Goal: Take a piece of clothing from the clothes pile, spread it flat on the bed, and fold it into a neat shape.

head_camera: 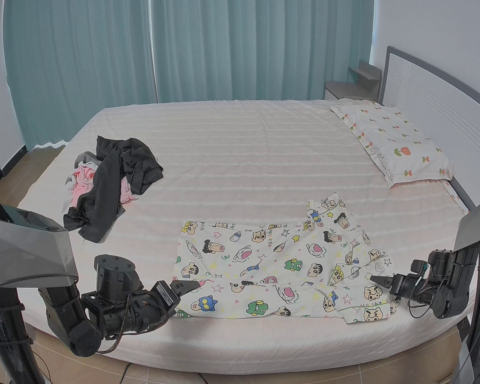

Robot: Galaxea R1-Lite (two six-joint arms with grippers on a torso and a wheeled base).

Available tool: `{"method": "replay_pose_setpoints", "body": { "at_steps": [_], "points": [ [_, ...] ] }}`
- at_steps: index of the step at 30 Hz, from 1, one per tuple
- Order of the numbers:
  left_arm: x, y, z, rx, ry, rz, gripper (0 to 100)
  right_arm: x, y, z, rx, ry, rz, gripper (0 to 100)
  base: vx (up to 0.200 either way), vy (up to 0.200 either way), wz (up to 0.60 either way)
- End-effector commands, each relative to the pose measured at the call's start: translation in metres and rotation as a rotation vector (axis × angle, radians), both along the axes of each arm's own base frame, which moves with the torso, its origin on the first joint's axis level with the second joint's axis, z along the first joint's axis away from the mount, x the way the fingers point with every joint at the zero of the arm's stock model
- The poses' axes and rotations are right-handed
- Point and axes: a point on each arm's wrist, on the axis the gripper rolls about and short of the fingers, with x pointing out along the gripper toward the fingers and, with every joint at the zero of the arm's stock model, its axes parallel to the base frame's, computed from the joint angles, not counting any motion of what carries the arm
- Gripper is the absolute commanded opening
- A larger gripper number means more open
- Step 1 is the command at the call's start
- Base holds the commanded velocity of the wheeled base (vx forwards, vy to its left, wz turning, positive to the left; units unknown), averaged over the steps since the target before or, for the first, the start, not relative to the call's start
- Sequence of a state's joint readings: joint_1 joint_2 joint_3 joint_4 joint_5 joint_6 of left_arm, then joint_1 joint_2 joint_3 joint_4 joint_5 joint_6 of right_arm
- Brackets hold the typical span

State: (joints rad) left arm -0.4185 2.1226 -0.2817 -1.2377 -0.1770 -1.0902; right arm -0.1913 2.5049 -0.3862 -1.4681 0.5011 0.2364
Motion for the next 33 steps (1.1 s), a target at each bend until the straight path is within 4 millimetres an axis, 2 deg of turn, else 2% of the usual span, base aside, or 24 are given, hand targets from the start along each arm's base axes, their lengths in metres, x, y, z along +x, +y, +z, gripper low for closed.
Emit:
{"method": "replay_pose_setpoints", "body": {
  "at_steps": [1, 3, 4, 16, 18, 33],
  "points": [
    [0.000, -0.001, -0.002, 0.002, 0.004, -0.001, 100, -0.002, 0.000, -0.004, -0.021, 0.019, 0.019, 100, 0.000, 0.000, 0.00],
    [0.000, -0.001, -0.001, 0.001, 0.001, -0.001, 100, -0.003, 0.000, -0.004, -0.028, 0.027, 0.026, 100, 0.000, 0.000, 0.00],
    [0.000, -0.001, -0.001, -0.001, -0.002, -0.001, 100, -0.004, 0.001, -0.004, -0.034, 0.030, 0.031, 0, 0.000, 0.000, 0.00],
    [0.002, -0.001, -0.003, 0.005, -0.015, 0.009, 100, -0.010, -0.001, -0.002, 0.004, 0.015, 0.091, 0, 0.000, 0.000, 0.00],
    [0.002, -0.001, -0.004, 0.007, -0.012, 0.010, 100, -0.011, -0.004, 0.004, 0.028, -0.019, 0.114, 0, 0.000, 0.000, 0.00],
    [0.002, -0.001, -0.004, 0.007, -0.012, 0.008, 100, -0.011, -0.010, 0.010, 0.029, -0.066, 0.102, 0, 0.000, 0.000, 0.00]
  ]
}}
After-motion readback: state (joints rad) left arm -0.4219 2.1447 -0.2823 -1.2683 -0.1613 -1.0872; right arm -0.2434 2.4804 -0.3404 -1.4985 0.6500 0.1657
